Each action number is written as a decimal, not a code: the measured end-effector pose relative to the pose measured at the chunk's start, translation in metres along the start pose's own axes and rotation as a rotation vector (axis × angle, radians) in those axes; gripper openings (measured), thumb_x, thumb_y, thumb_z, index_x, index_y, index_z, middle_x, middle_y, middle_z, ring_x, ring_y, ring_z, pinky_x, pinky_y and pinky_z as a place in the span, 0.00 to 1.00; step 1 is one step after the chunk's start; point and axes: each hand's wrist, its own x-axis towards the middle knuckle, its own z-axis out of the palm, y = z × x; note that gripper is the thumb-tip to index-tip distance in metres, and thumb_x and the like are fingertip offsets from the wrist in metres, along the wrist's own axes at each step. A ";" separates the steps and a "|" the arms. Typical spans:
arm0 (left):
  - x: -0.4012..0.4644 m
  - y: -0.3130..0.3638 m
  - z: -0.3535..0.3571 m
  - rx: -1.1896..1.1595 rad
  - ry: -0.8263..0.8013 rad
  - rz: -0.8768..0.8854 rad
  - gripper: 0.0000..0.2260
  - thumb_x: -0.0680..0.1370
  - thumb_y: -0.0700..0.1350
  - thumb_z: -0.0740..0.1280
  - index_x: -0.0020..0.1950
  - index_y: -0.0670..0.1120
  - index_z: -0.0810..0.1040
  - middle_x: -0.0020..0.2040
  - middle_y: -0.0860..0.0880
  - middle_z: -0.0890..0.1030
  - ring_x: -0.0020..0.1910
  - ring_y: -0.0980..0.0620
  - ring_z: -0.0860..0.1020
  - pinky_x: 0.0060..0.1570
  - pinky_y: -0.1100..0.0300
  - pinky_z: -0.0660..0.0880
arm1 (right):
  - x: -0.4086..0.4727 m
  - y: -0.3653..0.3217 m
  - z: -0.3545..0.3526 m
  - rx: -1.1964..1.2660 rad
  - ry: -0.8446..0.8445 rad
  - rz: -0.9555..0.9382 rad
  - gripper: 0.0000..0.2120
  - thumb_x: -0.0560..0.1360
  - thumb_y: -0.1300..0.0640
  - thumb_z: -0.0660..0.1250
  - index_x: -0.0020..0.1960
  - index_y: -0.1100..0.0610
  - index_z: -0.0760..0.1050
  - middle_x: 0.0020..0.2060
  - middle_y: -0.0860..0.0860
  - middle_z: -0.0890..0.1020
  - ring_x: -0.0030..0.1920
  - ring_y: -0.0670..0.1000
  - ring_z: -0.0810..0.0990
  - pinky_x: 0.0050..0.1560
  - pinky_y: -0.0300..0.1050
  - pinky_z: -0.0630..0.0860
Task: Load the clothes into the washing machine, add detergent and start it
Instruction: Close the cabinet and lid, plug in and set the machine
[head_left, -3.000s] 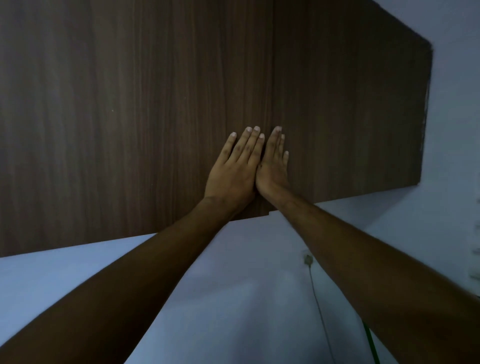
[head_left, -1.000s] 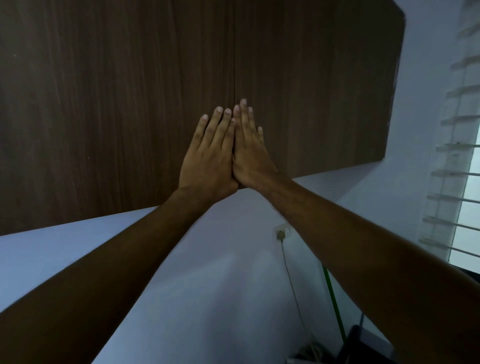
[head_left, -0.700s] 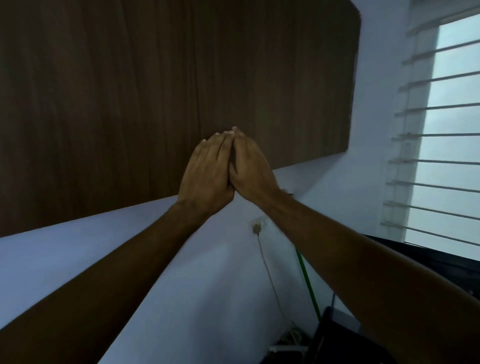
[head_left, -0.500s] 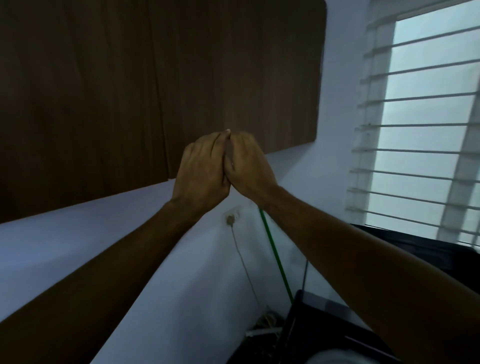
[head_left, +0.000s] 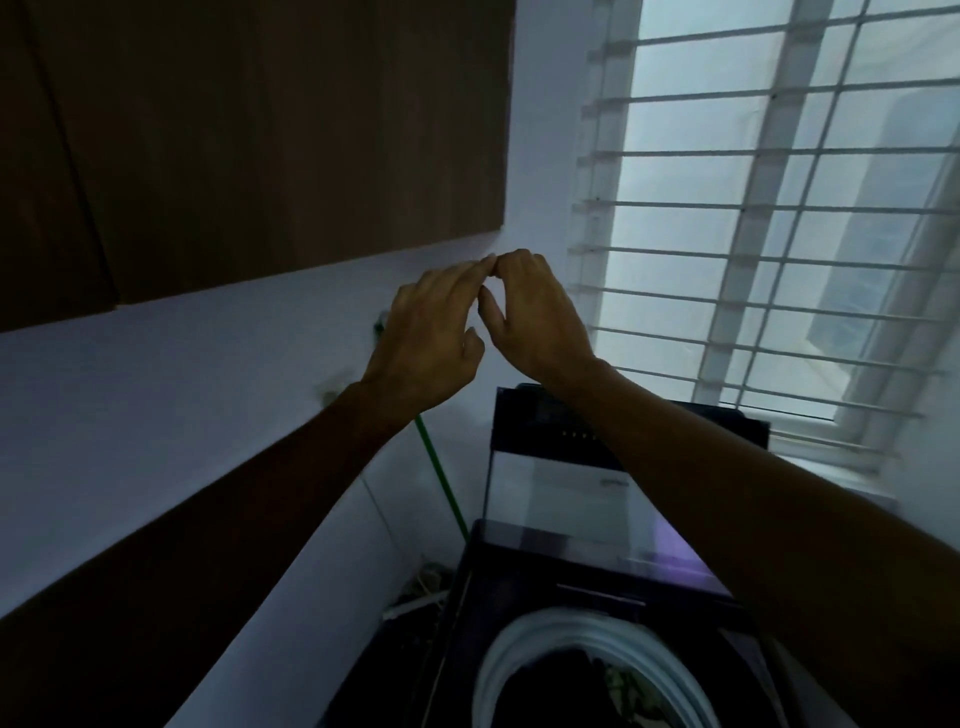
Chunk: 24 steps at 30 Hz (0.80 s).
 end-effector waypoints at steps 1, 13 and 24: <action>0.001 0.008 0.012 -0.031 -0.017 0.012 0.30 0.74 0.41 0.68 0.75 0.45 0.65 0.70 0.47 0.72 0.68 0.46 0.70 0.67 0.52 0.63 | -0.007 0.012 -0.006 -0.055 -0.011 0.012 0.13 0.80 0.51 0.61 0.57 0.59 0.74 0.52 0.54 0.80 0.51 0.51 0.77 0.53 0.44 0.74; 0.029 0.078 0.133 -0.227 -0.190 0.041 0.30 0.76 0.44 0.69 0.77 0.47 0.62 0.74 0.48 0.68 0.72 0.46 0.67 0.71 0.50 0.61 | -0.061 0.125 -0.058 -0.265 -0.105 0.116 0.13 0.79 0.54 0.62 0.57 0.62 0.76 0.51 0.56 0.80 0.51 0.55 0.77 0.48 0.46 0.72; 0.050 0.091 0.229 -0.228 -0.268 0.066 0.24 0.71 0.41 0.69 0.67 0.44 0.73 0.66 0.45 0.75 0.64 0.44 0.73 0.61 0.48 0.70 | -0.084 0.214 -0.045 -0.317 -0.280 0.252 0.12 0.79 0.54 0.61 0.56 0.61 0.75 0.53 0.57 0.77 0.54 0.56 0.75 0.49 0.51 0.73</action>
